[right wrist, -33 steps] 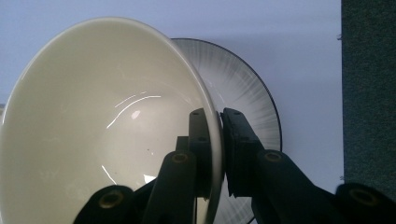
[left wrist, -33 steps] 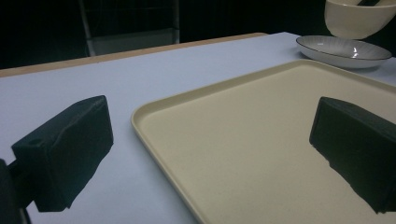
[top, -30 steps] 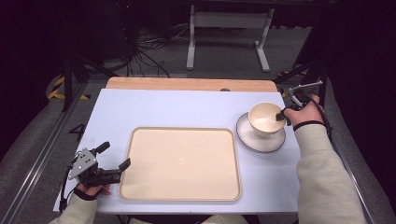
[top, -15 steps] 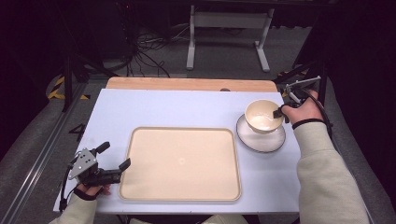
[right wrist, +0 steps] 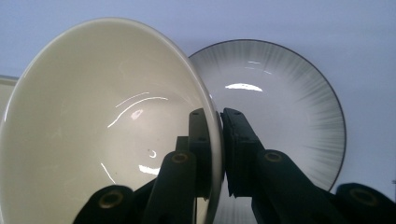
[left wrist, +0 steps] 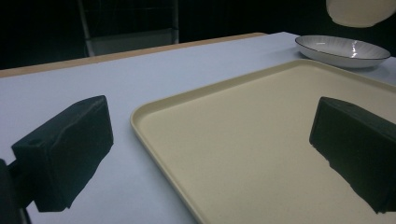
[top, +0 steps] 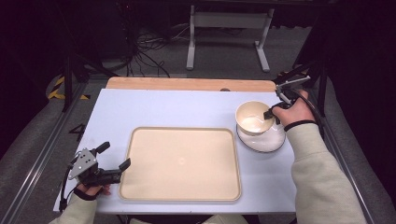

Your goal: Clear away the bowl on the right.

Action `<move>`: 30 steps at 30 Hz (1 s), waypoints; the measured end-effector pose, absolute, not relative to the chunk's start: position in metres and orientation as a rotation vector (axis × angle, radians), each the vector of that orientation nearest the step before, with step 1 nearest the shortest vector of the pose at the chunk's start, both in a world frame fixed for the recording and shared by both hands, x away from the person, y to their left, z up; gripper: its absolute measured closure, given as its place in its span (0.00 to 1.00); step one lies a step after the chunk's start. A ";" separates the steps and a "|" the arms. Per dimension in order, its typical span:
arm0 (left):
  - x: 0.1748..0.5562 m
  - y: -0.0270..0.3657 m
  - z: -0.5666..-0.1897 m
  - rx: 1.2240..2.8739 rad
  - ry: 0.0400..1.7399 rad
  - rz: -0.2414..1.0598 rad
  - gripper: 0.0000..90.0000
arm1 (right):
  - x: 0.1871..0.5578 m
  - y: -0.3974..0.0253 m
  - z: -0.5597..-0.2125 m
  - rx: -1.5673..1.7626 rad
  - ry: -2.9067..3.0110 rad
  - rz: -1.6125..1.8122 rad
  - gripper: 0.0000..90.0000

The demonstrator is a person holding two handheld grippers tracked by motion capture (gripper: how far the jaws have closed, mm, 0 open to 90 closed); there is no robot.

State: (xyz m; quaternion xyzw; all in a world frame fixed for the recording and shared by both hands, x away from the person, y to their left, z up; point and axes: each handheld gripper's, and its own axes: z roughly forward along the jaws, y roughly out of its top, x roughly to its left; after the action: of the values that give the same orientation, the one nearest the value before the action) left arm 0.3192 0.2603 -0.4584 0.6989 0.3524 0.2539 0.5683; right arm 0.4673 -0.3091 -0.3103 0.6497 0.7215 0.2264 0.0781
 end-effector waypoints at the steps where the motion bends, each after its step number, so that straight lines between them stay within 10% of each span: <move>1: 0.319 0.260 -0.458 1.642 0.828 0.597 0.00 | 0.467 -0.305 -0.310 1.943 2.167 0.680 0.92; 30: 0.319 0.260 -0.458 1.647 0.823 0.595 0.00 | 0.444 -0.202 -0.306 1.706 2.444 0.746 0.91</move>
State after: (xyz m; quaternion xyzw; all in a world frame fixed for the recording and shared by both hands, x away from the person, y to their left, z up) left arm 0.3187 0.2603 -0.4582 0.7010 0.3503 0.2531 0.5672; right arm 0.4442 -0.2022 -0.3057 0.5549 0.7949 0.2427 0.0347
